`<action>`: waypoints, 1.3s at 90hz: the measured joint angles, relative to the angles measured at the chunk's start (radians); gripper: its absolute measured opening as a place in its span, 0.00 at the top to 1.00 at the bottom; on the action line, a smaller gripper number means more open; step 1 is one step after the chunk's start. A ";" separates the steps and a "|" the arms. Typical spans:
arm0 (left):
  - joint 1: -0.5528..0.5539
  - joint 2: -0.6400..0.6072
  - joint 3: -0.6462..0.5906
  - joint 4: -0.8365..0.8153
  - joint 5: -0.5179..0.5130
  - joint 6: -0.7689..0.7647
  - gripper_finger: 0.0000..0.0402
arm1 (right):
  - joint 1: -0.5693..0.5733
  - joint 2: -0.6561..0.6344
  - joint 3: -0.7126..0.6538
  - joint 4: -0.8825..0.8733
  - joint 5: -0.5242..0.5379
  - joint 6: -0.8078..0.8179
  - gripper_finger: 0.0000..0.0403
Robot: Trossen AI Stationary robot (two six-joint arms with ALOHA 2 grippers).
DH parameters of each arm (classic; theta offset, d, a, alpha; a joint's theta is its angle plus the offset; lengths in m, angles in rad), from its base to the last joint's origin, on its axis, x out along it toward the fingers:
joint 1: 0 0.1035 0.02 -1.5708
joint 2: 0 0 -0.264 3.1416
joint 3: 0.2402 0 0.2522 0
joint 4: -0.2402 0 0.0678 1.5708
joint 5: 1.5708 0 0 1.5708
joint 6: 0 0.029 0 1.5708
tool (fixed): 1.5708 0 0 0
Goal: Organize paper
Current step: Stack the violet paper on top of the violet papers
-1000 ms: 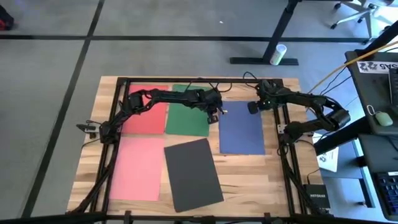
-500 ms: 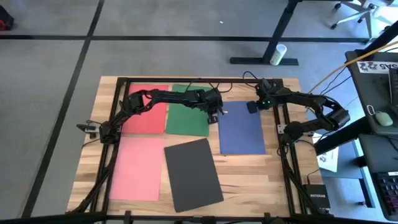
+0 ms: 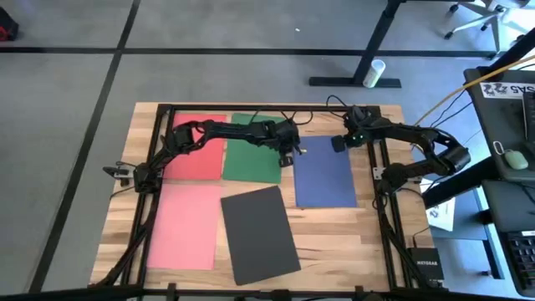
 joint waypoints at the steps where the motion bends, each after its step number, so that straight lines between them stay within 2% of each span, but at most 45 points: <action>1: 0.000 0.000 0.000 0.000 0.000 0.000 1.00 | 0.000 0.000 0.000 0.000 0.000 0.000 1.00; 71: -0.003 0.001 0.000 -0.007 0.005 -0.005 1.00 | 0.000 -0.002 0.000 0.002 -0.005 -0.029 1.00; 117: -0.033 -0.050 0.007 -0.067 -0.032 0.000 1.00 | 0.001 -0.002 0.000 0.000 0.004 -0.030 1.00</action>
